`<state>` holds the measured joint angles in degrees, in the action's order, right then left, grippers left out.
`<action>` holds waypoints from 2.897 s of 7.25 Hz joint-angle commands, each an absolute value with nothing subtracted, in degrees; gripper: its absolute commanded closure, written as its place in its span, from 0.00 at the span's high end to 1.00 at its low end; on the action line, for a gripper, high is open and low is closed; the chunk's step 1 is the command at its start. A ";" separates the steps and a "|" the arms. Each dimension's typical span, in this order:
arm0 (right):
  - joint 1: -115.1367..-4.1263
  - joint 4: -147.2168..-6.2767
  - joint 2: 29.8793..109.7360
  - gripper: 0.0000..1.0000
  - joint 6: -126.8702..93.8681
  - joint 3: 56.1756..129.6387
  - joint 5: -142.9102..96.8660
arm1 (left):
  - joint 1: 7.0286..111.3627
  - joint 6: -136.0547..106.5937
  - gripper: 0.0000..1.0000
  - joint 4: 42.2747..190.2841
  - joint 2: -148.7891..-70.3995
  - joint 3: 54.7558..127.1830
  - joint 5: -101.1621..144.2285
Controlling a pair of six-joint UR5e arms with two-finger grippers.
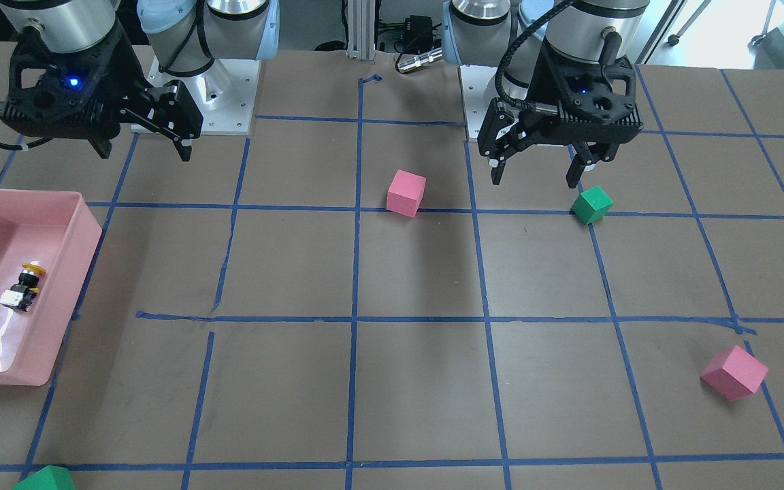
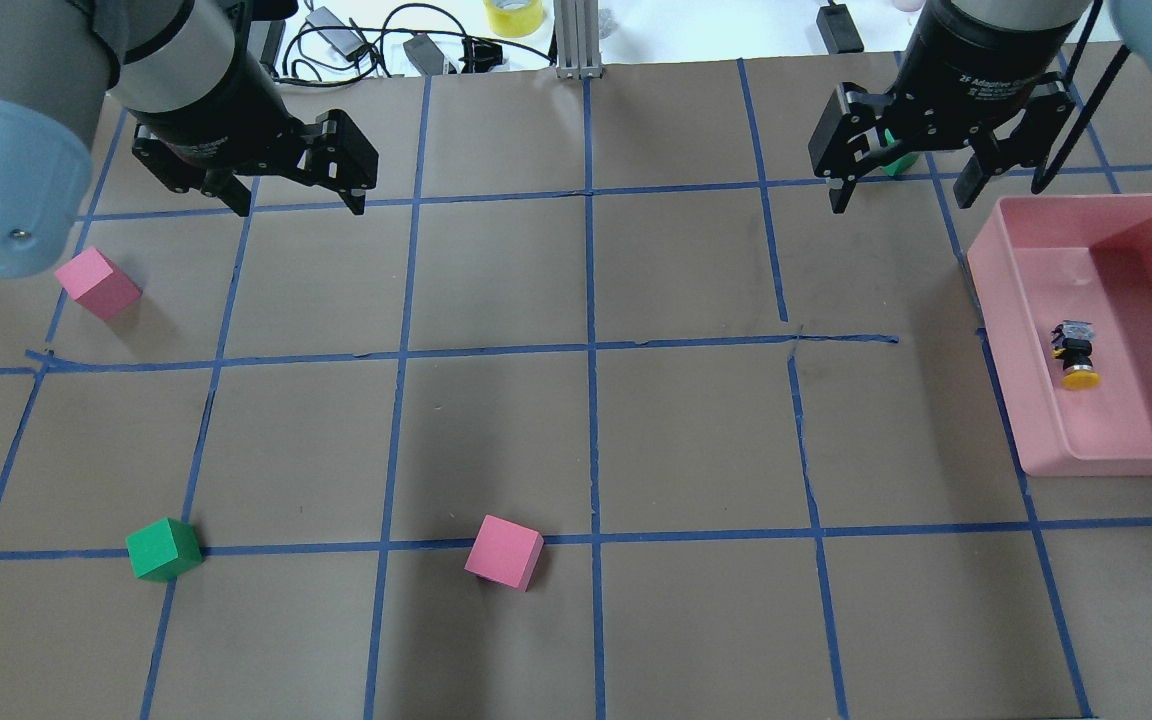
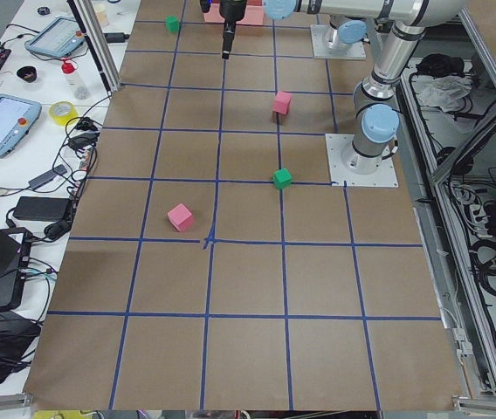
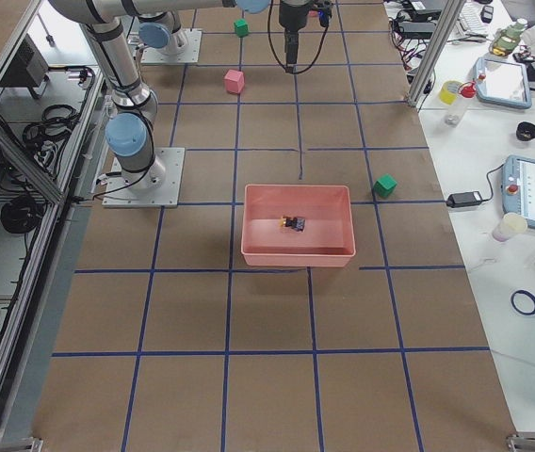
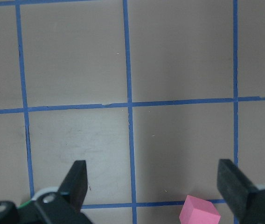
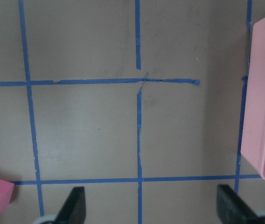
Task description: Align button upright
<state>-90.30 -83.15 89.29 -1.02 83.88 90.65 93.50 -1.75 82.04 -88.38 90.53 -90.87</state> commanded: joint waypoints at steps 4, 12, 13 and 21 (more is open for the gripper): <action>-90.35 -83.15 89.30 1.00 -0.79 83.85 90.35 | 93.52 -1.76 1.00 85.52 -88.59 89.47 -90.70; -90.18 -82.88 89.21 1.00 -0.79 84.90 90.88 | 93.43 -1.76 1.00 85.43 -88.51 89.39 -90.70; -90.00 -83.05 89.03 1.00 -0.88 84.90 91.05 | 93.43 -1.76 1.00 85.43 -88.51 89.47 -90.70; -72.54 -87.69 85.79 1.00 4.19 88.23 98.77 | 93.43 -1.67 1.00 85.34 -88.59 89.56 -90.70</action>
<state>-76.84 -85.98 87.00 1.47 86.91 96.16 93.43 -1.69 85.34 -88.55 89.50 -90.70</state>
